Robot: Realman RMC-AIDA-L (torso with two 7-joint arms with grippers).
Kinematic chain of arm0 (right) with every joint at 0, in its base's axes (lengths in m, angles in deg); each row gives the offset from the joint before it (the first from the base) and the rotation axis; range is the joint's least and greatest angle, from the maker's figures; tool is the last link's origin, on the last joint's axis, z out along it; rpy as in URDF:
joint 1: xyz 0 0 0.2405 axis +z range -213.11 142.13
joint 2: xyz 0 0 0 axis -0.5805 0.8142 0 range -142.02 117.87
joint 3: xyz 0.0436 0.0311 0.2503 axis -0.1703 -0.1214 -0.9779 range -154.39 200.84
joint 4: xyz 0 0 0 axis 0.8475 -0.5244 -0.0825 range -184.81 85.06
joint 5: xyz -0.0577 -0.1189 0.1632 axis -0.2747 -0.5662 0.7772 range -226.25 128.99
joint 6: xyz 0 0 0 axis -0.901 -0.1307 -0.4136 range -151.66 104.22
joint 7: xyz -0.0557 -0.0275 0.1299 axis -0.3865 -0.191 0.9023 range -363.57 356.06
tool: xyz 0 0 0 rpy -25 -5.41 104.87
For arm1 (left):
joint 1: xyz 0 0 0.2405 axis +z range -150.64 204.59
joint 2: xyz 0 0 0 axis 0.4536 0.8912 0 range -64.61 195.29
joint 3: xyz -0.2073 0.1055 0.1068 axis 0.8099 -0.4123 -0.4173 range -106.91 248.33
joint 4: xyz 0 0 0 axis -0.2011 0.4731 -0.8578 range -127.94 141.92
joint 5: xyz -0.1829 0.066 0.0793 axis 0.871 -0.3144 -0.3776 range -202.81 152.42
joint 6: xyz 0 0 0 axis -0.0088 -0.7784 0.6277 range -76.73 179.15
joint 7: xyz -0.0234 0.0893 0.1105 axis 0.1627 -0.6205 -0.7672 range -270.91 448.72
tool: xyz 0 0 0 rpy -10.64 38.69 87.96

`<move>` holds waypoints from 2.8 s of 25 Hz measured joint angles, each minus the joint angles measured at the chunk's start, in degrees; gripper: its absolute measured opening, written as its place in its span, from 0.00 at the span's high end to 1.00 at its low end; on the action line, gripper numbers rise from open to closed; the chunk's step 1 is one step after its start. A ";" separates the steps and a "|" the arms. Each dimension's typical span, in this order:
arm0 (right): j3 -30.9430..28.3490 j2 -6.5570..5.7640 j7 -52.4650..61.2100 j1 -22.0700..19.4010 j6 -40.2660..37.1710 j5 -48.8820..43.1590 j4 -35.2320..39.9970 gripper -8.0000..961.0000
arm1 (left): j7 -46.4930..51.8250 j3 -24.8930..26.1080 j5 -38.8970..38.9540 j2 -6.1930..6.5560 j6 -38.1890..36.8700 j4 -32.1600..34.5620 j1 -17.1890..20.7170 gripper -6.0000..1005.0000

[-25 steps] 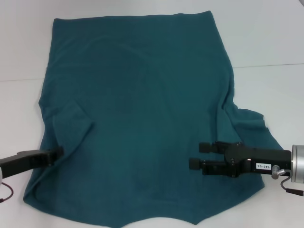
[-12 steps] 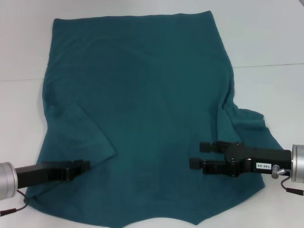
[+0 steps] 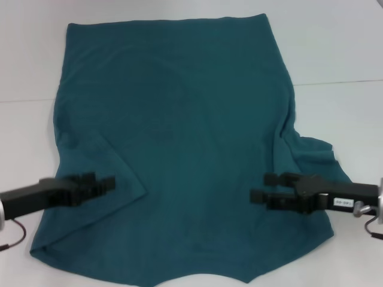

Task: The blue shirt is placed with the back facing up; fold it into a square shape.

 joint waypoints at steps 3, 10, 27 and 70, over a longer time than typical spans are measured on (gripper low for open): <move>-0.94 -0.81 0.77 -0.52 0.04 0.10 0.19 0.05 | -4.67 2.48 3.76 0.06 -3.71 -0.41 0.19 0.42; -2.66 -1.66 1.41 -1.60 0.17 0.68 1.45 0.05 | -14.32 3.42 9.89 -0.18 -7.91 -2.06 0.87 0.18; -3.17 -6.77 27.00 -2.01 6.66 0.56 7.44 0.05 | -43.52 -1.76 9.55 -0.52 -10.65 -8.39 1.22 0.10; 8.56 -5.04 40.20 3.53 28.68 -3.69 1.66 0.06 | -36.51 -4.11 -2.88 -0.27 -9.37 -4.88 -1.65 0.10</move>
